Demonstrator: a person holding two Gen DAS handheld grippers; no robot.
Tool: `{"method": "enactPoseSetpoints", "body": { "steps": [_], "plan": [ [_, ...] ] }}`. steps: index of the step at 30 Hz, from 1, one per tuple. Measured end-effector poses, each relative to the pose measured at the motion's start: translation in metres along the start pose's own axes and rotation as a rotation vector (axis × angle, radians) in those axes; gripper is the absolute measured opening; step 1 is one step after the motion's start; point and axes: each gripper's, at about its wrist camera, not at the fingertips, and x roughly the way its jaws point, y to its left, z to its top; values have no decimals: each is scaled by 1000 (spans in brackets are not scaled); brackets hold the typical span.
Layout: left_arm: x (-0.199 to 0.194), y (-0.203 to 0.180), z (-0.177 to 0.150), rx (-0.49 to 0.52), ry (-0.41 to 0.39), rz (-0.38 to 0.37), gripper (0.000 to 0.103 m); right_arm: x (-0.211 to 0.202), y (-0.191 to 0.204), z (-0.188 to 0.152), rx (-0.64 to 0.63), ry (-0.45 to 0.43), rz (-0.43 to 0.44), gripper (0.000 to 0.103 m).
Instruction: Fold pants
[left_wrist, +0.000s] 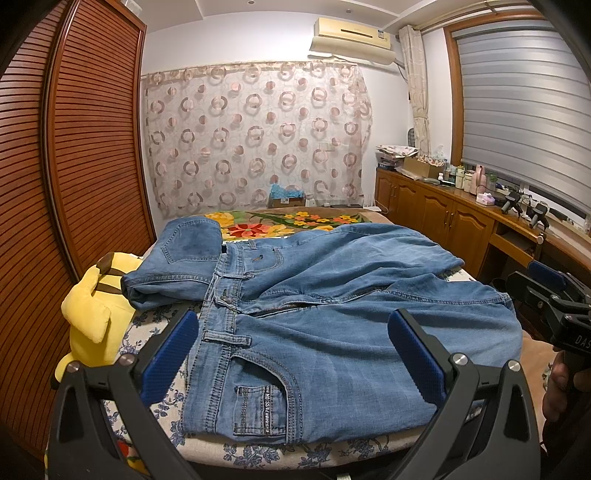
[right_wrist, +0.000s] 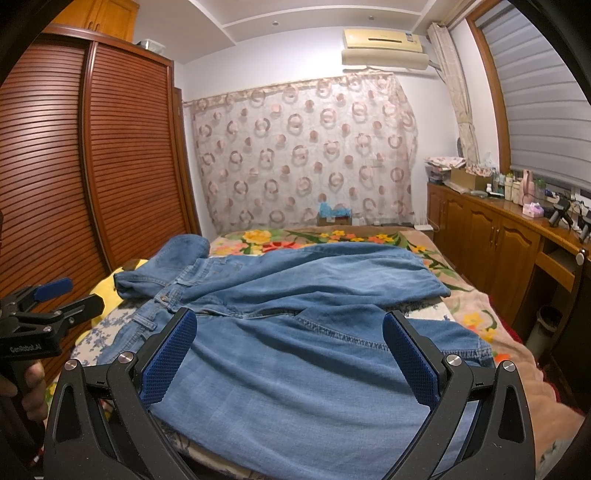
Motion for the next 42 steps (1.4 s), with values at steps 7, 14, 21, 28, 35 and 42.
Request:
{"method": "enactPoseSetpoints", "body": {
  "steps": [7,14,21,28,35,42],
  "plan": [
    [0,0,0,0,-1,0,103,0,0,0,0,-1,0,103],
    [-1,0,1,-1,-2,-1,103,1,0,0,0,-2,3,103],
    [0,0,2,-9,20,-16,103,1,0,-1,-2,1,3,103],
    [18,12,-10,-26,84,6,103,6,-13,-3,18,59,17,103],
    [34,30,-27,-45,124,30,103,19,-22,-16,21,101,-5,103],
    [49,49,-42,-68,174,44,103,33,-31,-32,17,139,-15,103]
  ]
}}
